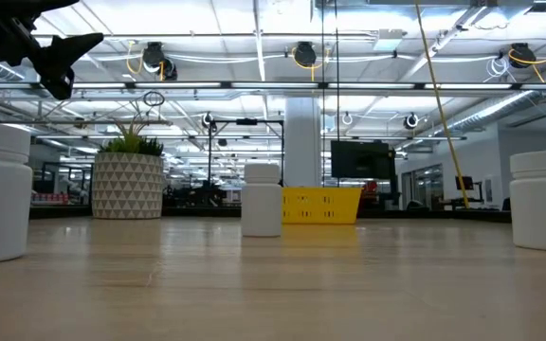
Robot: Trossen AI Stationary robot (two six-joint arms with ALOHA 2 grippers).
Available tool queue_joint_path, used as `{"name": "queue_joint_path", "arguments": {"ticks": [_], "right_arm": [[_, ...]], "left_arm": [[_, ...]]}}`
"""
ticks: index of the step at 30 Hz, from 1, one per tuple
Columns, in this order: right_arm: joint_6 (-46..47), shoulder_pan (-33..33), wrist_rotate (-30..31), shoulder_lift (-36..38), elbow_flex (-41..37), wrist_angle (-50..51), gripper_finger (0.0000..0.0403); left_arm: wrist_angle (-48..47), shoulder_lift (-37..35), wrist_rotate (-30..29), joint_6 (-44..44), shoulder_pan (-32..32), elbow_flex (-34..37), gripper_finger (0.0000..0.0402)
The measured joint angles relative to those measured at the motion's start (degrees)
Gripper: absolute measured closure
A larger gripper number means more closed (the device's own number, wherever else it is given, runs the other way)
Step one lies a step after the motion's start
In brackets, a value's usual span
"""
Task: Pick and place pill bottles into a basket
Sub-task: Put the white pill bottle into the yellow bin
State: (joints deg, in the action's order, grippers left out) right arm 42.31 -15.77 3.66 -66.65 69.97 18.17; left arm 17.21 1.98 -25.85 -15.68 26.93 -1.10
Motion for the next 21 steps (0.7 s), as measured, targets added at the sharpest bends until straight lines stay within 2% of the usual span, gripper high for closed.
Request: {"name": "queue_joint_path", "arguments": {"ticks": [3, 7, 9, 15, 21], "right_arm": [[6.3, -0.1, 0.1, -4.7, 3.3, 11.3, 0.0130], [20.4, -1.3, -6.5, -9.3, 4.0, 19.6, 0.0104], [24.4, -1.3, -9.9, -11.3, 3.9, 19.2, 0.0104], [26.3, -1.1, -12.9, -14.0, 4.0, 24.7, 0.0126], [27.5, -0.7, -14.1, -14.9, 4.0, 33.6, 0.0143]], "left_arm": [[0.1, 0.0, 0.2, -1.3, 0.0, 0.0, 0.0160], [0.1, 0.0, 0.3, -1.2, 0.0, 0.0, 0.0160], [0.3, 0.0, 0.3, -1.4, 0.0, 0.0, 0.0160], [0.3, 0.0, 0.3, -1.3, 0.0, 0.0, 0.0160], [0.5, 0.0, 0.3, -7.4, 0.0, 0.0, 0.0160]]}}
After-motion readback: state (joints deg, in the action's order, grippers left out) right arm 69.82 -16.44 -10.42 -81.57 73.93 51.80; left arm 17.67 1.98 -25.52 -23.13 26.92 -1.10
